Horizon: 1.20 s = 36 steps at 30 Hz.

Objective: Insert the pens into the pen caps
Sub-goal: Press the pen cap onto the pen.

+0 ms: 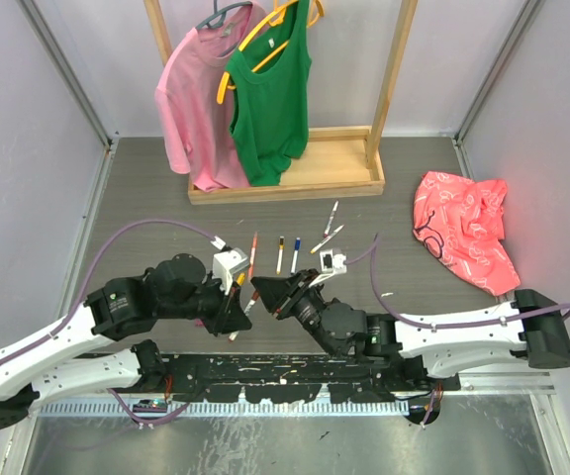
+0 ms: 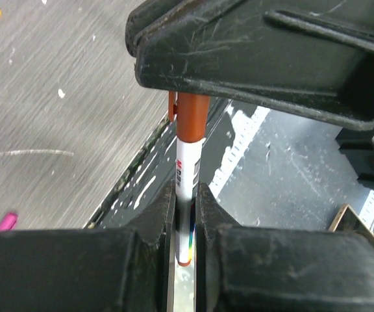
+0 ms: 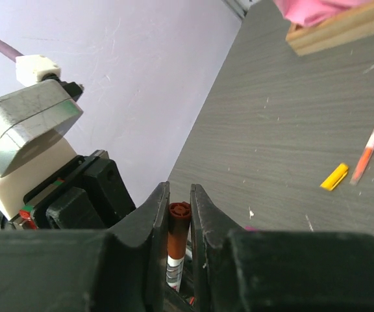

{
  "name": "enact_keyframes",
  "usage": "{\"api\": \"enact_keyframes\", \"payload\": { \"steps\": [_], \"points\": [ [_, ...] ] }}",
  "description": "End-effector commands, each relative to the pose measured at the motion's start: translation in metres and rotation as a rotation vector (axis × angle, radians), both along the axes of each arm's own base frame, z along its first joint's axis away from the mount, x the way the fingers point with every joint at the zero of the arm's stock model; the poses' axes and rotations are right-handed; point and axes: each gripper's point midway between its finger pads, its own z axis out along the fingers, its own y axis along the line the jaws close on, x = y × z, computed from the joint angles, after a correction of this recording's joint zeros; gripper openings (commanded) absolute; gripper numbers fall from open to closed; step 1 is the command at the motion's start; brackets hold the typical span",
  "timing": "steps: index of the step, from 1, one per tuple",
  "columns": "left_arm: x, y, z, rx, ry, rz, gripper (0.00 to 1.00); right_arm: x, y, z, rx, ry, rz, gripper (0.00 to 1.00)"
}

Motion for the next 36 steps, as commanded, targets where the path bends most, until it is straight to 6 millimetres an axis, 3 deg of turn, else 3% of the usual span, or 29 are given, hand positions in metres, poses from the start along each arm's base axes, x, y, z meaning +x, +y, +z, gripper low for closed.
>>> {"api": "enact_keyframes", "payload": {
  "steps": [1,7,14,18,22,27,36],
  "points": [
    [0.069,-0.029,0.236,-0.798,-0.454,0.244,0.0,-0.087,0.018,-0.067,-0.395,-0.06,0.465,0.0],
    [0.062,-0.032,0.221,-0.754,-0.437,0.195,0.0,-0.06,0.01,-0.017,-0.311,-0.111,0.396,0.12],
    [0.047,-0.046,0.188,-0.663,-0.402,0.062,0.0,-0.032,-0.004,0.063,-0.211,-0.228,0.276,0.3],
    [0.04,-0.05,0.171,-0.617,-0.375,0.006,0.0,-0.019,-0.022,0.099,-0.173,-0.294,0.19,0.39],
    [0.038,-0.047,0.152,-0.561,-0.353,0.003,0.0,-0.008,-0.049,0.122,-0.144,-0.332,0.106,0.46],
    [0.042,-0.034,0.124,-0.48,-0.329,0.057,0.0,0.001,-0.08,0.115,-0.144,-0.322,0.031,0.49],
    [0.06,-0.015,0.074,-0.305,-0.255,0.216,0.0,0.011,-0.115,0.037,-0.31,-0.177,-0.053,0.55]
  ]
}}
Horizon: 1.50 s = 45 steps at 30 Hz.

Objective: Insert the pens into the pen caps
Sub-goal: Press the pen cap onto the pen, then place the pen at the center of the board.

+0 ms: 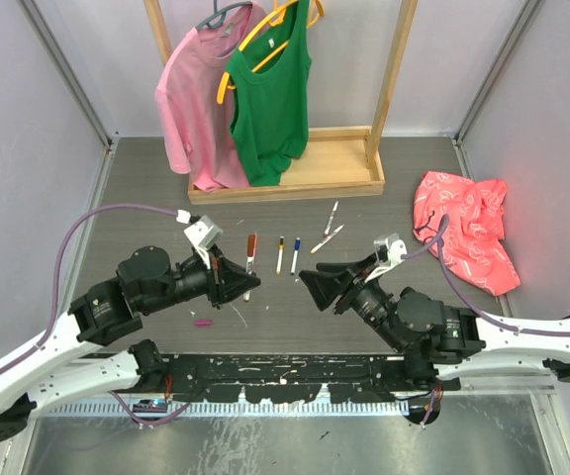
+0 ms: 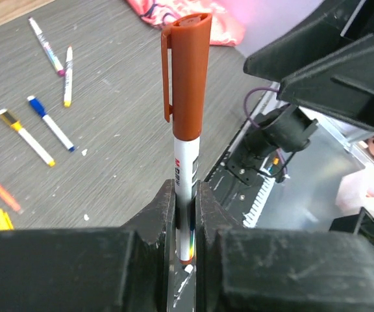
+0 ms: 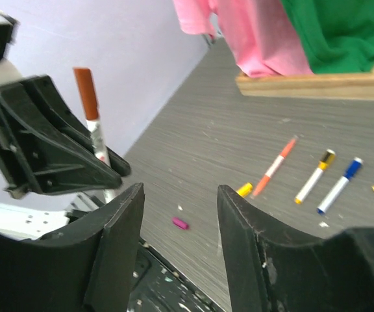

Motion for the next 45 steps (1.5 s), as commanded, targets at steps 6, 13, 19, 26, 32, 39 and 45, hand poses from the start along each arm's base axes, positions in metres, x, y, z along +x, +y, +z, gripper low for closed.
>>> {"api": "enact_keyframes", "payload": {
  "steps": [6,13,19,26,32,39,45],
  "points": [
    [0.028,0.012,-0.052,0.181,0.118,0.187,0.0,0.014,-0.017,-0.07,-0.198,0.124,-0.127,0.65],
    [0.039,0.011,-0.078,0.278,0.164,0.242,0.0,0.042,-0.006,-0.109,-0.324,0.244,-0.093,0.78],
    [0.057,0.012,-0.101,0.341,0.214,0.323,0.0,0.066,-0.014,-0.149,-0.32,0.372,-0.088,0.83],
    [0.084,0.008,-0.124,0.383,0.281,0.402,0.01,0.064,-0.039,-0.202,-0.294,0.524,-0.123,0.86],
    [0.11,0.004,-0.145,0.444,0.328,0.449,0.02,0.05,-0.049,-0.22,-0.242,0.578,-0.125,0.86],
    [0.143,0.027,-0.184,0.524,0.445,0.526,0.0,0.044,-0.06,-0.22,-0.236,0.58,-0.145,0.86],
    [0.165,0.04,-0.206,0.613,0.488,0.544,0.0,0.042,-0.06,-0.223,-0.245,0.589,-0.139,0.86]
  ]
}}
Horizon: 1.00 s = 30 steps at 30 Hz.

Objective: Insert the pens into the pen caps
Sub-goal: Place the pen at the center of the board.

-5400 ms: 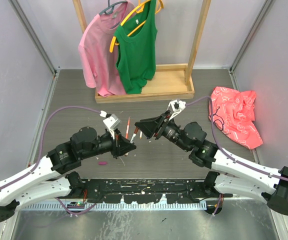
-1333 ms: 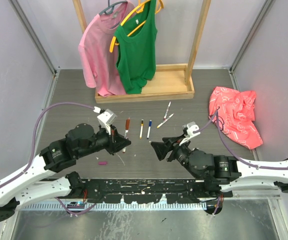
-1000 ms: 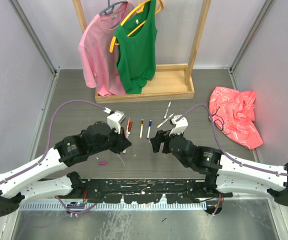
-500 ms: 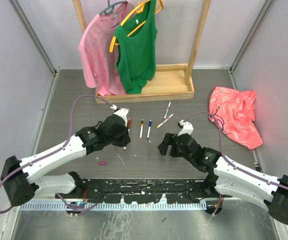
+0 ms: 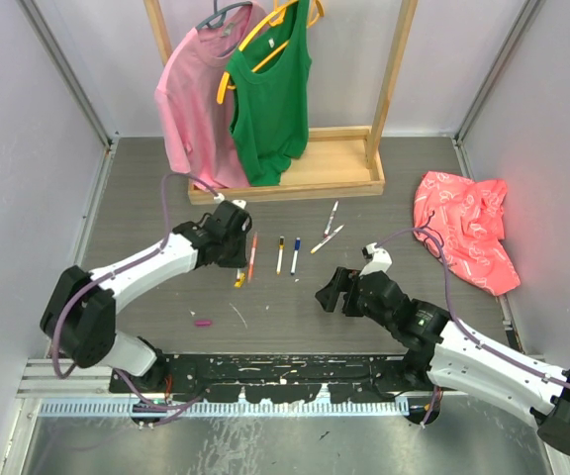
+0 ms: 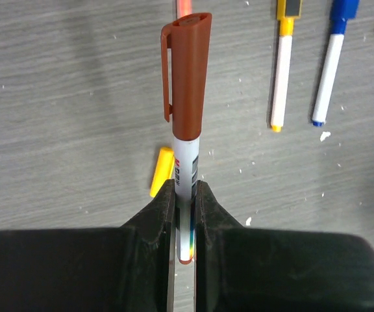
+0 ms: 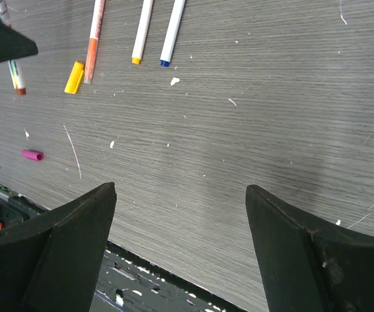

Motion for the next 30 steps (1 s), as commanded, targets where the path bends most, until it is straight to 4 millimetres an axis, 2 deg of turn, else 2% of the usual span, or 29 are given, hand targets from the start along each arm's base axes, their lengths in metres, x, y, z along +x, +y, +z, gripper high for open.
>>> {"api": "enact_keyframes", "payload": {
  "steps": [1,8,14,23,30],
  "points": [
    [0.029,-0.007,0.007,0.006,-0.016,-0.025,0.0,0.0,0.003,0.004,0.023,0.005,-0.004,0.86],
    [0.048,0.01,-0.015,0.079,0.068,0.007,0.0,-0.002,0.002,0.001,0.02,0.012,0.002,0.86],
    [0.057,0.019,-0.031,0.094,0.101,0.022,0.0,-0.008,0.006,-0.001,0.031,0.029,0.041,0.86],
    [0.051,0.035,-0.055,0.173,0.158,0.046,0.02,-0.009,0.008,-0.003,0.016,0.032,0.059,0.86],
    [0.05,0.039,-0.062,0.19,0.17,0.054,0.12,-0.009,0.012,-0.003,0.016,0.039,0.078,0.86]
  ]
}}
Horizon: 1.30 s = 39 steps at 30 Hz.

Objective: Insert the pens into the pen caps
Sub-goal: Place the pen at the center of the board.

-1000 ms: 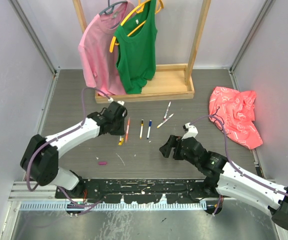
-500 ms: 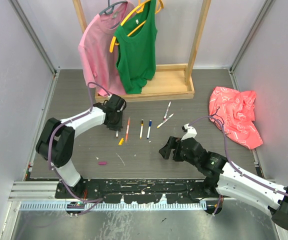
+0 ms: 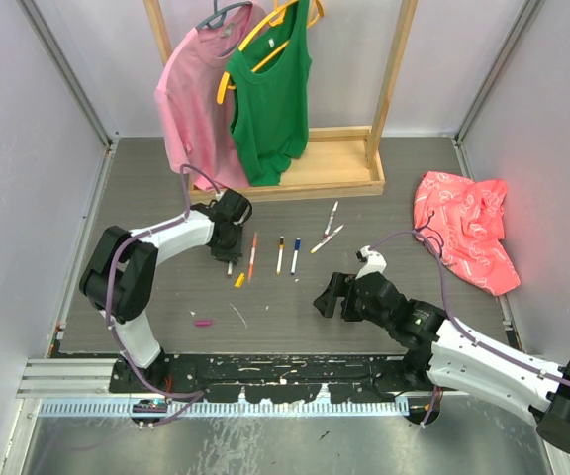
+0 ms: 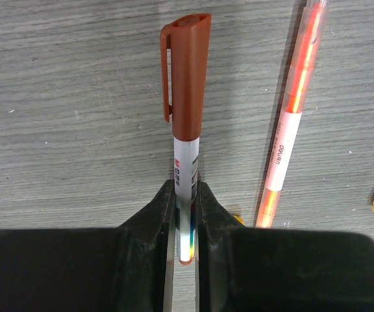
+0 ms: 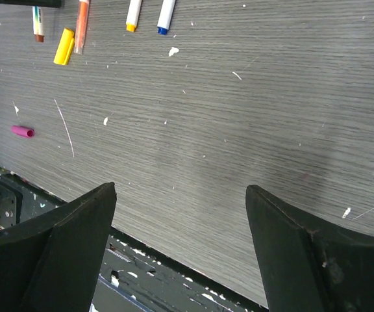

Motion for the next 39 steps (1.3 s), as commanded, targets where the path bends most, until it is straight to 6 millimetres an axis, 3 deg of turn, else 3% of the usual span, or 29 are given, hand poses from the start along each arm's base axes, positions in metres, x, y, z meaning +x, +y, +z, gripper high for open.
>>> {"api": "enact_keyframes", "payload": {
  "steps": [1,15,22,24,31,39],
  "points": [
    [0.006,0.004,0.002,0.016,-0.014,0.006,0.14,0.003,0.008,0.011,0.034,-0.022,0.021,0.86],
    [-0.002,0.007,-0.013,0.018,0.022,0.019,0.21,0.002,0.009,0.012,0.041,-0.021,0.022,0.86],
    [-0.001,0.007,-0.005,0.006,0.011,0.02,0.22,0.004,0.009,0.017,0.038,-0.033,0.024,0.86],
    [0.002,0.007,0.006,-0.001,-0.009,0.02,0.24,0.005,0.008,0.019,0.033,-0.036,0.022,0.86],
    [0.012,0.007,0.071,-0.072,-0.142,0.017,0.31,0.007,0.007,0.021,0.022,-0.044,0.016,0.86],
    [-0.01,0.01,0.126,-0.169,-0.26,-0.056,0.32,0.016,-0.007,0.028,-0.048,-0.088,-0.031,0.86]
  ]
}}
